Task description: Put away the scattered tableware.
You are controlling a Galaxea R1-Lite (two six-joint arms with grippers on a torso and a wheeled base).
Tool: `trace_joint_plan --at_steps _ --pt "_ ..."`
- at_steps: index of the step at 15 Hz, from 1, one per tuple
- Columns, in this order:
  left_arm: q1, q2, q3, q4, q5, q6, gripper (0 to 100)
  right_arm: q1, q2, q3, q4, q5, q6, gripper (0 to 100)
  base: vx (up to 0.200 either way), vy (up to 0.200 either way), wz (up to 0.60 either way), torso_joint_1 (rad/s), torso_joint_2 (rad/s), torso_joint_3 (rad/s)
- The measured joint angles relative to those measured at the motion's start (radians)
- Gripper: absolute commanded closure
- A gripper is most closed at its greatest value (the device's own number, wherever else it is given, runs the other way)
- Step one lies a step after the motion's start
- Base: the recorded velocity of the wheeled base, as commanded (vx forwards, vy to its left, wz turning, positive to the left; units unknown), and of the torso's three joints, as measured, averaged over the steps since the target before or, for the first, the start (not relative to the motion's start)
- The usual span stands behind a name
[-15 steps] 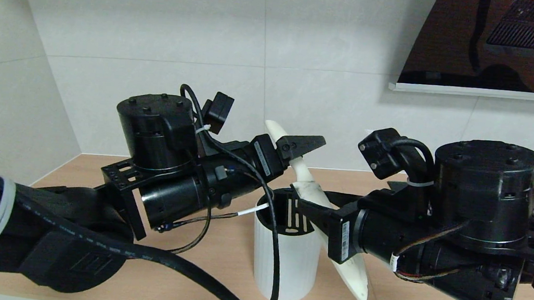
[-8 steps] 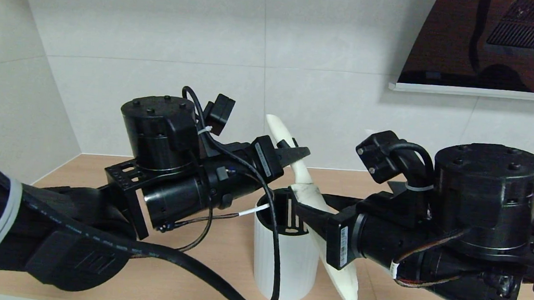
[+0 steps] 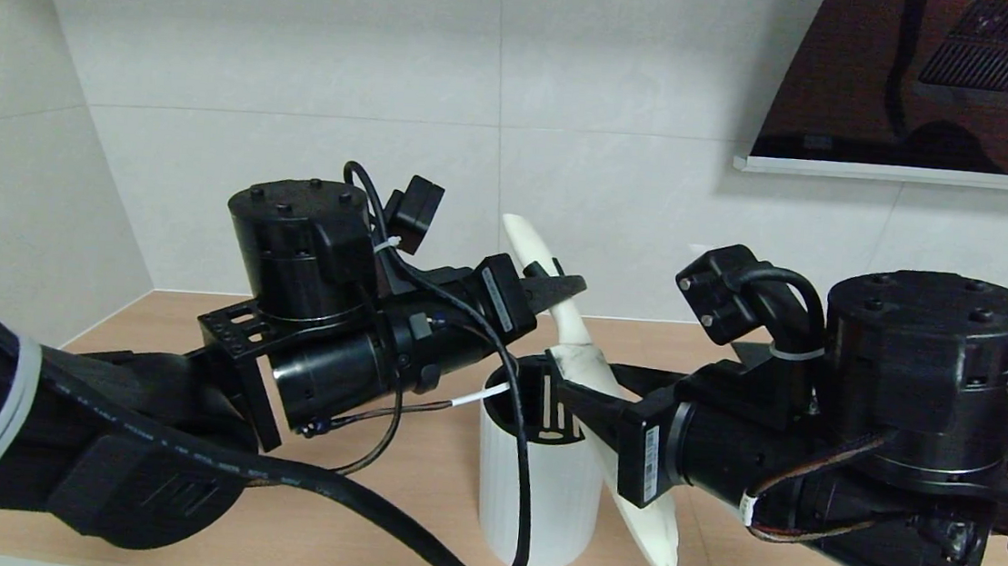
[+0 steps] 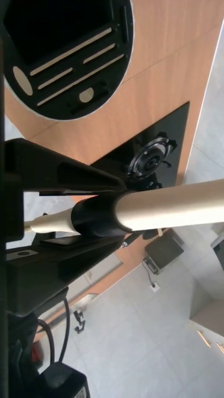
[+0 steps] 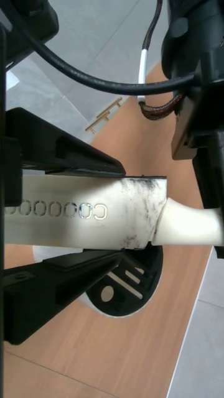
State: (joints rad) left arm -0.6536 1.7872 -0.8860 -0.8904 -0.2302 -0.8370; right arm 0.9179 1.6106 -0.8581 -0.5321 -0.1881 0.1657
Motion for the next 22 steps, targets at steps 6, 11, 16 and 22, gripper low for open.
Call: trace_joint_plan --at_steps 6,11,16,22 --pt "0.0 -0.008 -0.002 0.007 0.0 0.006 100 -0.001 0.0 -0.001 -0.003 -0.015 0.004 0 0.0 0.0 0.0 0.0 0.0 0.0" --pt "0.003 -0.041 -0.014 0.056 0.023 0.052 100 -0.026 -0.025 0.004 -0.001 -0.015 0.005 0 0.0 0.0 0.0 0.0 0.0 0.0" --pt "0.027 -0.105 -0.115 0.208 0.282 0.205 100 -0.169 -0.079 0.014 -0.001 -0.004 0.008 0 0.0 0.0 0.0 0.0 0.0 0.0" --pt "-0.007 -0.12 -0.233 0.264 0.619 0.489 100 -0.34 -0.091 0.038 -0.001 0.017 0.004 0 0.0 0.0 0.0 0.0 0.0 0.0"
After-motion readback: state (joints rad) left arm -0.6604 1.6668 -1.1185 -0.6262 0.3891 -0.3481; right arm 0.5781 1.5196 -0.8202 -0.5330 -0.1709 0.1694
